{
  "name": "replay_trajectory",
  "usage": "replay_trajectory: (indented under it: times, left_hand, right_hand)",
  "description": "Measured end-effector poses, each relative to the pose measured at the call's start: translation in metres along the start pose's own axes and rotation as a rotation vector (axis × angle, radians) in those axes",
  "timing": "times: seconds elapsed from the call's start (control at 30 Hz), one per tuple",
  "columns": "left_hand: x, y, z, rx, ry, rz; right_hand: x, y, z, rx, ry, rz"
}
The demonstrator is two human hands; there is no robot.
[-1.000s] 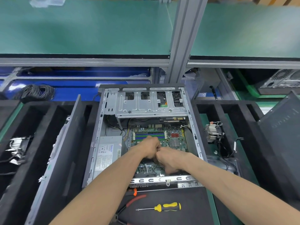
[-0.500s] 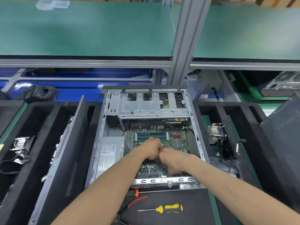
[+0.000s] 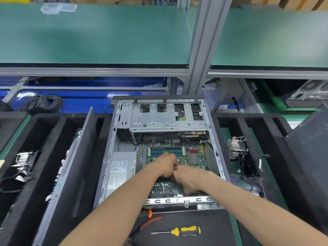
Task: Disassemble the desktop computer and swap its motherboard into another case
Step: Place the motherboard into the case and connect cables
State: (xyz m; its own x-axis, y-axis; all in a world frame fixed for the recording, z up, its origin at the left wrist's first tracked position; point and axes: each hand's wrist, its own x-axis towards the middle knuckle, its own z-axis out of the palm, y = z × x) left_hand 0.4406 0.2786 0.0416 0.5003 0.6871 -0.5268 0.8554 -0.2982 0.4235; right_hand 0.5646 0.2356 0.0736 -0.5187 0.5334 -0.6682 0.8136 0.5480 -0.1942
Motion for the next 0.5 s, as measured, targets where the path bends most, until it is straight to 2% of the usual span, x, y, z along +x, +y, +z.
replay_trajectory:
  times: [0.2,0.37,0.5]
  left_hand:
    - [0.0057,-0.0023,0.0010,0.014,-0.025,0.004]
    - [0.0071,-0.0037,-0.0002,0.055,-0.043,-0.004]
    - [0.0070,-0.0037,-0.0009,0.068,-0.040,0.003]
  right_hand:
    - [0.0009,-0.0072,-0.0059,-0.078,-0.017,-0.053]
    - [-0.0058,0.0027,-0.0061,0.022,0.086,0.005]
    - [-0.0006,-0.0036,0.0003,-0.043,0.123,-0.024]
